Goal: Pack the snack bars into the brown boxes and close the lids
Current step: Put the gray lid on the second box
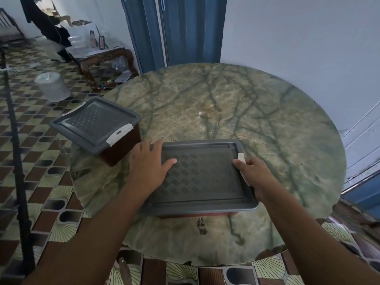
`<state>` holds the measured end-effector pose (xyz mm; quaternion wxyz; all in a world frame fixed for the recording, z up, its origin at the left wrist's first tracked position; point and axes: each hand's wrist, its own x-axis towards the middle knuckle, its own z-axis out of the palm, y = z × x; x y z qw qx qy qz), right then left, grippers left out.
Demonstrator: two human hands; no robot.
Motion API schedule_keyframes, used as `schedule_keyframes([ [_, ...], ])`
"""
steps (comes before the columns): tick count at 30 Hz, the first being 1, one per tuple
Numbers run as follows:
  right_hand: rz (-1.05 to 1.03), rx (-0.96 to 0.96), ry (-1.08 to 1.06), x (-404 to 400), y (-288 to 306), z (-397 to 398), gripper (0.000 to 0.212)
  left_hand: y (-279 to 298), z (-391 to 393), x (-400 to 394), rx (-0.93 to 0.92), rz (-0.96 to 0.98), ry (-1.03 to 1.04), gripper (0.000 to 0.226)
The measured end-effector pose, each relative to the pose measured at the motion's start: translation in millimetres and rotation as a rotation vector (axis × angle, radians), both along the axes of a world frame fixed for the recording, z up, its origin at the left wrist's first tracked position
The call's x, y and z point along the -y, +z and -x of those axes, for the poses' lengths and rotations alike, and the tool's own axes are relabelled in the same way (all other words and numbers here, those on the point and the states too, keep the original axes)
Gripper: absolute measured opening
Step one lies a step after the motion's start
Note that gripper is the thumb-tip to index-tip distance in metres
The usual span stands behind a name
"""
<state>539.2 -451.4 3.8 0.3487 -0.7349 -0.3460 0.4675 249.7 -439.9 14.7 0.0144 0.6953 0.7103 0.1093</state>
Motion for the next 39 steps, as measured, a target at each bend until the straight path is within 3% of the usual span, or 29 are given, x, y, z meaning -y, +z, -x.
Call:
schedule_keyframes([
  [5, 0.014, 0.013, 0.027, -8.8, -3.0, -4.9, 0.042, 12.6, -16.7, -52.4, 0.072, 0.156, -0.234, 0.053],
  [12, -0.039, 0.290, 0.180, -38.1, 11.0, -11.5, 0.037, 19.0, -19.9, -69.2, -0.078, 0.326, -0.131, 0.055],
  [14, -0.055, 0.398, 0.176, -42.1, 15.9, -12.1, 0.051, 26.3, -21.2, -66.9, -0.219, 0.409, -0.149, 0.048],
  [16, -0.063, 0.469, 0.104, -37.0, 19.1, -11.2, 0.069, 31.8, -22.6, -59.9, -0.242, 0.484, -0.120, 0.048],
  [20, -0.046, 0.240, -0.076, -6.3, 5.1, -3.9, 0.088, 14.9, -28.3, -36.2, -0.018, 0.525, 0.017, 0.075],
  [22, -0.018, 0.012, -0.141, 12.5, -7.2, 1.5, 0.071, 1.7, -35.7, -21.7, 0.067, 0.462, 0.051, 0.080],
  [24, -0.033, -0.087, -0.188, 27.2, -12.5, 6.1, 0.052, -5.3, -41.6, -11.3, 0.108, 0.409, 0.044, 0.077],
  [28, -0.180, 0.015, -0.175, 32.1, -16.6, 6.1, 0.025, -6.2, -39.1, -8.9, 0.202, 0.399, 0.009, 0.074],
  [34, -0.201, 0.147, -0.169, 30.8, -15.8, 9.8, 0.034, -25.9, -41.2, -13.9, 0.512, 0.278, -0.016, 0.064],
  [39, -0.183, 0.192, -0.157, 16.5, -16.7, 4.5, 0.036, -29.1, -44.3, -22.4, 0.547, 0.251, -0.026, 0.067],
])
